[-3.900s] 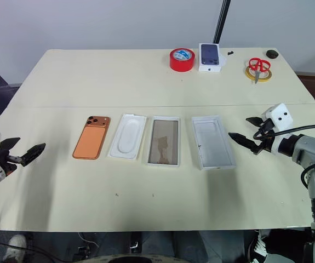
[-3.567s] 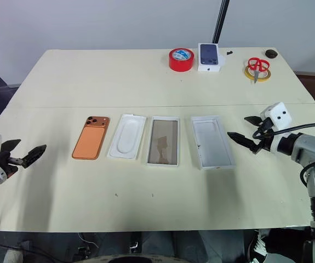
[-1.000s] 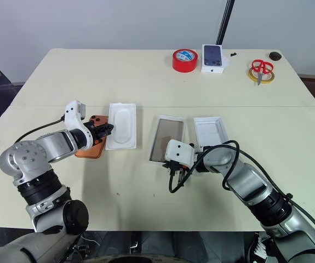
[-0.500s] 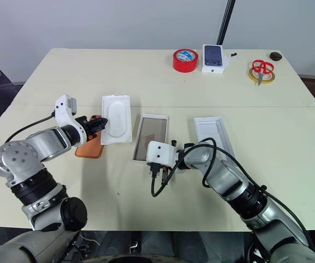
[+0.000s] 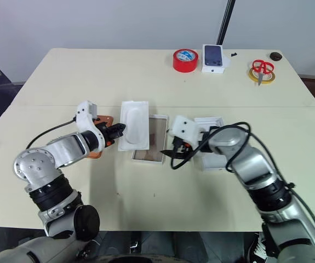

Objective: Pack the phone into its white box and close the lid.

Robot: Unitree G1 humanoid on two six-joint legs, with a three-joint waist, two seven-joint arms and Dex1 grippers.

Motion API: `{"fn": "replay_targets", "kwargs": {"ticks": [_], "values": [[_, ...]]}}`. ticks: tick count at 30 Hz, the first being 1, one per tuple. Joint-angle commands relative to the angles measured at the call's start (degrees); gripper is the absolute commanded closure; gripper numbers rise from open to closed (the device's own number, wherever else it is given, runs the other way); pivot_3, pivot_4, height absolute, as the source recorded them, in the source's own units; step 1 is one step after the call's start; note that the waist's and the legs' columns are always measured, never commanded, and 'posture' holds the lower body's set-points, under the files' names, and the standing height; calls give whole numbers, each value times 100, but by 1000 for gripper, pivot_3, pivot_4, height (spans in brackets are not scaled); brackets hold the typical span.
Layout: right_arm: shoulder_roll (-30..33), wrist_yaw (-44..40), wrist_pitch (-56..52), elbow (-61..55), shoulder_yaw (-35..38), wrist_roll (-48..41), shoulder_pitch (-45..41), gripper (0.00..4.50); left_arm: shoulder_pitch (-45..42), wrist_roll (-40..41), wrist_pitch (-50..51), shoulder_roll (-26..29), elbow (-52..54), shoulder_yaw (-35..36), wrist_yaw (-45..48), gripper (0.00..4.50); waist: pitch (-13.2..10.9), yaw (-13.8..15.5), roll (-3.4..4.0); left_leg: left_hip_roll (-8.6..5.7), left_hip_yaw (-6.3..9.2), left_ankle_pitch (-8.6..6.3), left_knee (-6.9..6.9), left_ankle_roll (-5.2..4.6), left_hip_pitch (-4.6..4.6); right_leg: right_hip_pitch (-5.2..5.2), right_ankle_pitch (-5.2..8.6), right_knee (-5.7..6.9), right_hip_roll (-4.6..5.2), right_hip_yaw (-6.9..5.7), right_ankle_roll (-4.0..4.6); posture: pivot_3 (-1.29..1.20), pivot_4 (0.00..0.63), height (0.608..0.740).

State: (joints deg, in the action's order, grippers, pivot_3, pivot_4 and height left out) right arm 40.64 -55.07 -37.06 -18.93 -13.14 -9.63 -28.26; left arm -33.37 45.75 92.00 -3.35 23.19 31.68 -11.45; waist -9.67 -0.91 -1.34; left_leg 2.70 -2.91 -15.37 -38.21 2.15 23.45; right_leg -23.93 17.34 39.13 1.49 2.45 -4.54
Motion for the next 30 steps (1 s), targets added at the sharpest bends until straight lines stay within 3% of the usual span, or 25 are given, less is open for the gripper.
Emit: {"fn": "replay_targets", "kwargs": {"ticks": [1, 10, 13, 18, 21, 25, 28, 29, 30], "values": [[108, -19, 178, -118, 240, -87, -17, 807, 36, 140, 50, -92, 166, -208, -116, 4500, 0, -18, 0, 0, 0, 0, 1, 0, -1, 0, 0, 0, -2, 1, 0, 0, 150, 725], [55, 151, 391, 150, 214, -17, -105, 807, 160, 259, 50, -139, 97, -441, -184, 4500, 0, 26, 0, -1, -2, 0, 0, 1, 0, 0, 0, -1, -1, 2, 0, 0, 150, 725], [42, 182, 460, 220, 181, 6, -110, 741, 175, 312, 50, -102, 112, -469, -171, 3607, 0, 20, 0, -2, -2, 1, 0, 1, 0, 0, 0, -1, 0, 1, 0, 0, 150, 725], [-7, 242, 500, 268, 142, 13, -131, 741, 104, 477, 50, -71, 122, -221, -177, 1189, 0, 10, 0, -1, -1, 1, 0, 1, 0, 0, 0, -1, -2, 1, 0, 0, 150, 725], [-109, 307, 477, 372, 104, 36, -219, 741, 24, 571, 50, 63, 129, -102, -149, 1189, 0, 3, 0, -1, -1, 1, 1, 1, 0, 0, 0, -1, -3, 1, 0, 0, 150, 725], [-336, 519, 355, 604, 32, 143, -427, 2555, -53, 643, 50, 432, 187, -48, 7, 1119, 0, 11, 0, 0, -1, 1, 1, 2, -1, 0, 0, -1, -4, 1, 0, 0, 150, 725], [-634, 758, 171, 743, -80, 242, -634, 4082, 60, 478, -49, 1043, 279, -228, 346, 1119, 0, -11, 0, 0, -1, 2, 1, 4, -1, -1, 0, -1, -3, 1, 0, 0, 150, 725], [-739, 821, 120, 769, -131, 277, -691, 4454, 182, 370, -218, 1377, 342, -445, 531, 1119, 0, -17, 0, 1, -1, 3, 3, 5, -2, -2, 0, 0, -4, 1, 1, 0, 150, 725], [-869, 897, 66, 793, -207, 321, -755, 4454, 336, 304, -437, 1707, 400, -615, 773, 1119, 0, -33, 0, 2, -1, 4, 4, 7, -1, -4, 0, 0, -5, 1, 1, 0, 150, 725]]}}
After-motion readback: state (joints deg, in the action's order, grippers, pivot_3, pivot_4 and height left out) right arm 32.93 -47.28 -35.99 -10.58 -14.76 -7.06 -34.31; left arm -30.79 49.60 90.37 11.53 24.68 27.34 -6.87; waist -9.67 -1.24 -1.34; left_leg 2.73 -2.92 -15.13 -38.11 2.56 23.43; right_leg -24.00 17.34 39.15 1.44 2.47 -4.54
